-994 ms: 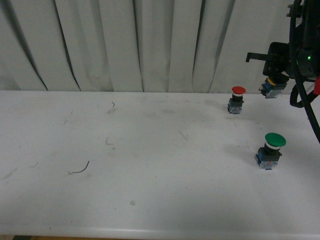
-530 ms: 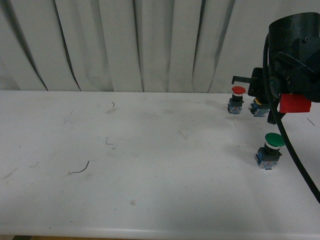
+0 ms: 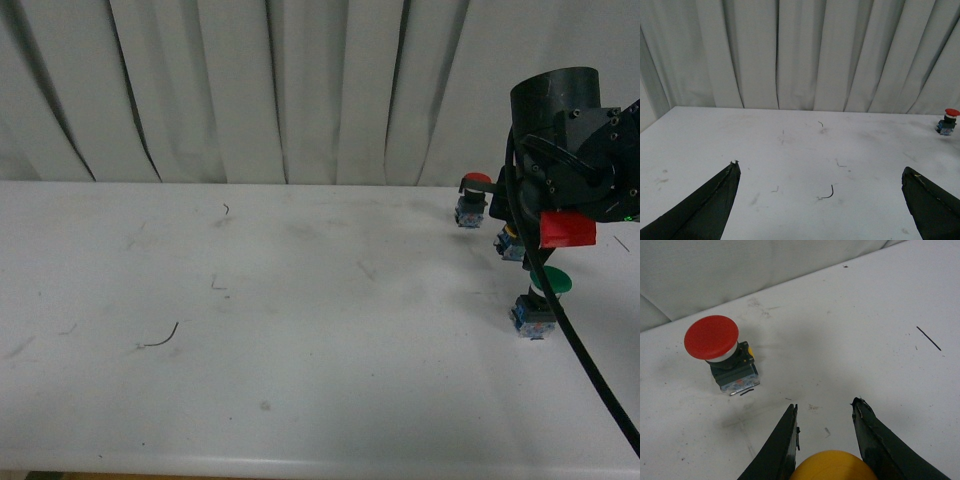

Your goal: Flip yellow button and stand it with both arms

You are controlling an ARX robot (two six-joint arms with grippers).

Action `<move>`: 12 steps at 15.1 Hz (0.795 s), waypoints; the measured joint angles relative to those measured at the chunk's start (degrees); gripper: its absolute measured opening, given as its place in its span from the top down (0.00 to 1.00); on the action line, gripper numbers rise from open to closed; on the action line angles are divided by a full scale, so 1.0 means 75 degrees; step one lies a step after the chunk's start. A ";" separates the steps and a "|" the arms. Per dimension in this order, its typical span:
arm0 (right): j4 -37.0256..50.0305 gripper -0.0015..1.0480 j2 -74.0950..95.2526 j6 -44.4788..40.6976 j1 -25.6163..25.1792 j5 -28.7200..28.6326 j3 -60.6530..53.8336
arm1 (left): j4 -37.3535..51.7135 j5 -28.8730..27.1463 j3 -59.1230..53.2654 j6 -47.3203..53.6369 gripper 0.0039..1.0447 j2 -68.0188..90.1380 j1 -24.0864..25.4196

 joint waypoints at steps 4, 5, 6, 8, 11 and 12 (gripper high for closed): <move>-0.0259 0.69 0.0254 0.0134 0.0050 -0.0050 0.0600 | 0.0000 0.0000 0.0000 0.0000 0.06 0.0000 0.0000; -0.0312 0.69 0.0361 0.0134 0.0050 -0.0052 0.0682 | 0.0000 0.0000 0.0000 0.0000 0.06 0.0000 0.0000; -0.0417 0.69 0.0493 0.0143 0.0050 -0.0055 0.0769 | 0.0000 0.0000 0.0000 0.0000 0.06 0.0000 0.0000; -0.0603 0.69 0.0632 0.0163 0.0038 -0.0102 0.0857 | -0.0003 0.0000 0.0000 0.0000 0.06 0.0000 0.0000; -0.0644 0.69 0.0641 0.0166 0.0035 -0.0119 0.1052 | 0.0000 0.0000 0.0000 0.0000 0.06 0.0000 0.0000; -0.0664 0.69 0.0647 0.0166 0.0035 -0.0122 0.1067 | -0.0003 0.0000 0.0000 0.0000 0.06 0.0000 0.0000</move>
